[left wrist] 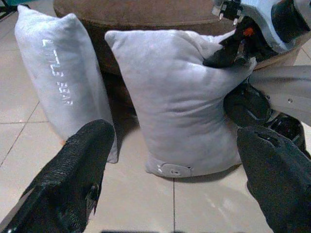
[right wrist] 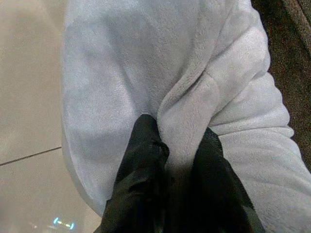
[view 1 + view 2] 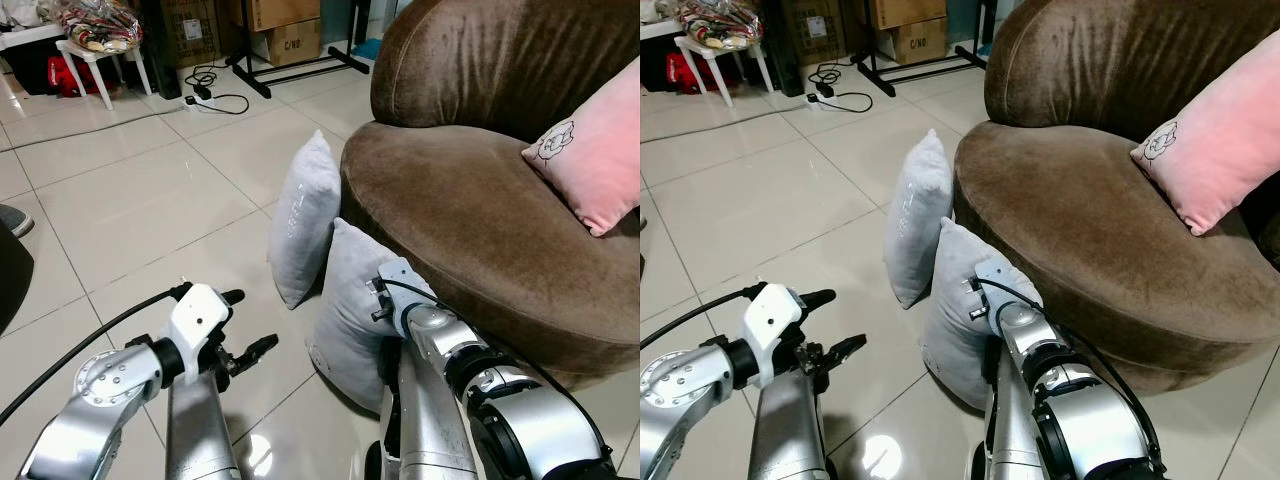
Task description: Move the pillow to the sofa from floor
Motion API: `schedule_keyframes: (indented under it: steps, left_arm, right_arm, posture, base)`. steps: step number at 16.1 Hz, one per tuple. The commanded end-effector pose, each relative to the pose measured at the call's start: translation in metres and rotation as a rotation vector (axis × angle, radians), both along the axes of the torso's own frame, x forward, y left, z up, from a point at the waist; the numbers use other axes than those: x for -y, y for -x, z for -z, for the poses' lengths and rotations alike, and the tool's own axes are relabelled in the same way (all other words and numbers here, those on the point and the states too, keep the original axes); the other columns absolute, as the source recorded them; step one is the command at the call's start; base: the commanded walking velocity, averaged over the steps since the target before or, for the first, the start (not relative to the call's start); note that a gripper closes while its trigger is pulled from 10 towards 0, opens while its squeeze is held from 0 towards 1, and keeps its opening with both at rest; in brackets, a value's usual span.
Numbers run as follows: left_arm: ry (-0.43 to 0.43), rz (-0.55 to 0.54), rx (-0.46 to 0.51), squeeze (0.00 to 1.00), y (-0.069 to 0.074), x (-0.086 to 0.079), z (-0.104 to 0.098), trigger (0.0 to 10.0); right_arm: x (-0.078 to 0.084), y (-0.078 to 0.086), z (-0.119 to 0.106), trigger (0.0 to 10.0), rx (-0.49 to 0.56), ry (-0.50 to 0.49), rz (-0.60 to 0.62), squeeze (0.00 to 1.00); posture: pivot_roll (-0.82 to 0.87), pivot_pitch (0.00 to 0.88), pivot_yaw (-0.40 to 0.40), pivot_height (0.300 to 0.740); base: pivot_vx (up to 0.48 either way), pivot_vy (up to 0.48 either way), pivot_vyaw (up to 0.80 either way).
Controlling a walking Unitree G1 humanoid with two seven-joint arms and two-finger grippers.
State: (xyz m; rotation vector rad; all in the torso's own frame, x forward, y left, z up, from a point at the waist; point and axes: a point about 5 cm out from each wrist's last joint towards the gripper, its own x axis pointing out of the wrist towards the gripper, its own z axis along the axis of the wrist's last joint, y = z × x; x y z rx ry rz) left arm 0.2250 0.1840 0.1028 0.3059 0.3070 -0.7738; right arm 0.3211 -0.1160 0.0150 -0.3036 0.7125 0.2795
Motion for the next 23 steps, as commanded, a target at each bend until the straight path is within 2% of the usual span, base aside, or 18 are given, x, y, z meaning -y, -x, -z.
schedule_keyframes:
  steps: [1,4,6,7,8,9,10,11,15,16,17,19,20,21,23]
  left_arm:
    - [-0.007,0.011,0.000,0.00,-0.001,0.002,0.002,10.0]
    - [0.001,-0.008,0.011,0.00,-0.003,0.003,0.005,10.0]
    - [-0.015,-0.024,0.025,0.00,-0.006,-0.001,0.005,10.0]
    - [-0.028,-0.036,0.043,0.00,-0.008,-0.004,0.004,10.0]
    - [-0.033,-0.042,0.050,0.00,-0.008,-0.005,0.004,10.0]
    - [-0.037,-0.055,0.064,0.00,-0.007,-0.006,0.003,10.0]
    - [-0.039,-0.062,0.071,0.00,-0.006,-0.006,0.003,10.0]
    - [-0.034,-0.087,0.096,0.00,-0.007,-0.008,0.000,10.0]
    - [0.002,-0.157,0.156,0.00,-0.009,-0.011,-0.009,10.0]
    - [0.009,-0.170,0.171,0.00,-0.011,-0.011,-0.012,10.0]
    - [0.013,-0.182,0.214,0.00,-0.016,-0.010,-0.021,10.0]
    - [0.031,-0.201,0.288,0.00,-0.024,-0.008,-0.039,10.0]
    - [0.031,-0.201,0.288,0.00,-0.024,-0.008,-0.039,10.0]
    - [0.046,-0.209,0.354,0.00,-0.033,-0.007,-0.056,10.0]
    - [0.050,-0.209,0.393,0.00,-0.038,-0.005,-0.067,10.0]
  right_arm:
    - [-0.002,0.013,0.014,0.0,-0.069,-0.011,-0.017,0.00]
    - [-0.024,0.014,0.011,0.0,-0.024,-0.060,-0.131,0.00]
    - [-0.032,0.009,0.003,0.0,0.063,-0.086,-0.162,0.00]
    - [-0.043,0.000,-0.015,0.0,0.215,-0.169,-0.193,0.00]
    - [-0.046,-0.005,-0.026,0.0,0.303,-0.212,-0.203,0.00]
    - [-0.045,-0.011,-0.044,0.0,0.424,-0.284,-0.201,0.00]
    - [-0.043,-0.013,-0.050,0.0,0.466,-0.313,-0.193,0.00]
    - [-0.036,-0.017,-0.070,0.0,0.572,-0.391,-0.156,0.00]
    - [-0.006,-0.014,-0.137,0.0,0.816,-0.574,-0.005,0.00]
    - [0.002,-0.010,-0.152,2.3,0.860,-0.615,0.023,0.00]
    - [0.020,-0.008,-0.189,10.0,0.991,-0.628,0.070,0.00]
    - [0.050,-0.002,-0.248,10.0,1.197,-0.605,0.139,0.00]
    - [0.050,-0.002,-0.248,10.0,1.197,-0.605,0.139,0.00]
    - [0.073,-0.001,-0.301,10.0,1.362,-0.552,0.175,0.00]
    - [0.080,0.002,-0.330,10.0,1.416,-0.524,0.187,0.00]
  posture:
    - [0.00,0.000,-0.035,0.417]
    - [0.00,0.000,-0.035,0.417]
    - [0.00,0.000,-0.038,0.417]
    - [0.02,0.000,-0.042,0.417]
    - [0.02,0.000,-0.039,0.417]
    - [0.02,0.000,-0.039,0.417]
    - [0.02,0.000,-0.039,0.417]
    - [0.02,0.000,-0.039,0.417]
    - [-0.01,0.000,-0.026,0.417]
    - [-0.02,0.000,-0.025,0.417]
    - [-0.02,0.000,-0.037,0.417]
    - [-0.02,0.000,-0.040,0.417]
    - [-0.02,0.000,-0.040,0.417]
    - [-0.03,0.000,-0.043,0.422]
    - [-0.02,0.000,-0.049,0.432]
  base:
    - [0.000,0.000,0.00]
    - [0.000,0.000,0.00]
    - [0.000,0.000,0.00]
    - [0.000,0.000,0.00]
    - [0.000,0.000,0.00]
    - [0.000,0.000,0.00]
    - [0.000,0.000,0.00]
    - [0.000,0.000,0.00]
    - [0.000,0.000,0.00]
    - [0.000,0.000,0.00]
    - [0.000,0.000,0.00]
    - [0.000,0.000,0.00]
    - [0.000,0.000,0.00]
    - [0.000,0.000,0.00]
    - [0.000,0.000,0.00]
